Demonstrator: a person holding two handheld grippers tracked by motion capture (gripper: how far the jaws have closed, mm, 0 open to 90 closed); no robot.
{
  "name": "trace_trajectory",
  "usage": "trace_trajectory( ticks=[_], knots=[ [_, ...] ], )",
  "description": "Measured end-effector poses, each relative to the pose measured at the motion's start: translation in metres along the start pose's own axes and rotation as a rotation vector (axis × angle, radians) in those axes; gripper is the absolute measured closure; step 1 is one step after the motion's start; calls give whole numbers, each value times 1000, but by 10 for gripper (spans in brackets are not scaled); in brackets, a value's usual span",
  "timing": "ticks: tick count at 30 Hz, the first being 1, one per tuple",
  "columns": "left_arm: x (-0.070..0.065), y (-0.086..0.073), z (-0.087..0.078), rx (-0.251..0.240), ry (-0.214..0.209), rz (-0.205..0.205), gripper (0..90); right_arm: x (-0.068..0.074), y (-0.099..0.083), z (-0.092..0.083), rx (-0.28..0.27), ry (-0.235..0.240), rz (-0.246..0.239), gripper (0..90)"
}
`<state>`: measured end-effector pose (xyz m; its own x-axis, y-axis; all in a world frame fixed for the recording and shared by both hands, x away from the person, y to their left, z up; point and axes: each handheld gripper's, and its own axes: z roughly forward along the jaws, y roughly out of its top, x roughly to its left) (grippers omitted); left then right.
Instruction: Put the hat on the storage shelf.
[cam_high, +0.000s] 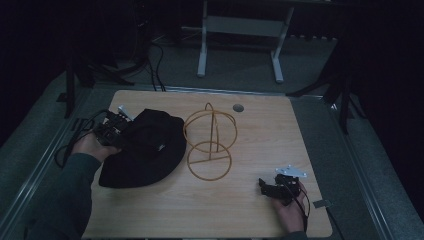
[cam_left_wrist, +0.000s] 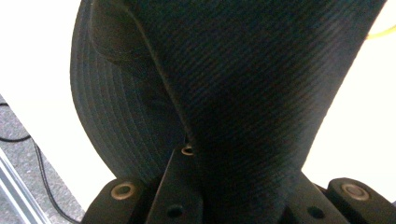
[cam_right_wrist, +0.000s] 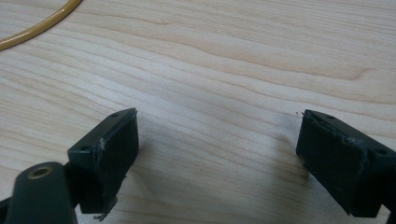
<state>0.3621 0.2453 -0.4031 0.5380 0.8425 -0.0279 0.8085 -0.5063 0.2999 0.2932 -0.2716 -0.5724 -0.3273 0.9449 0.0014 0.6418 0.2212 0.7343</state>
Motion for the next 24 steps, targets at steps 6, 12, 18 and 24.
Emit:
trace_trajectory(
  ticks=[6,12,18,24],
  knots=[
    [4,-1,-4,-18,-9,-12,885,0,0,0,0,0,0,128],
    [6,-1,-10,-36,-13,-20,885,0,0,0,0,0,0,128],
    [6,1,-16,-52,-10,-24,885,0,0,0,0,0,0,128],
    [5,2,-19,-68,-10,-23,885,0,0,0,0,0,0,128]
  ],
)
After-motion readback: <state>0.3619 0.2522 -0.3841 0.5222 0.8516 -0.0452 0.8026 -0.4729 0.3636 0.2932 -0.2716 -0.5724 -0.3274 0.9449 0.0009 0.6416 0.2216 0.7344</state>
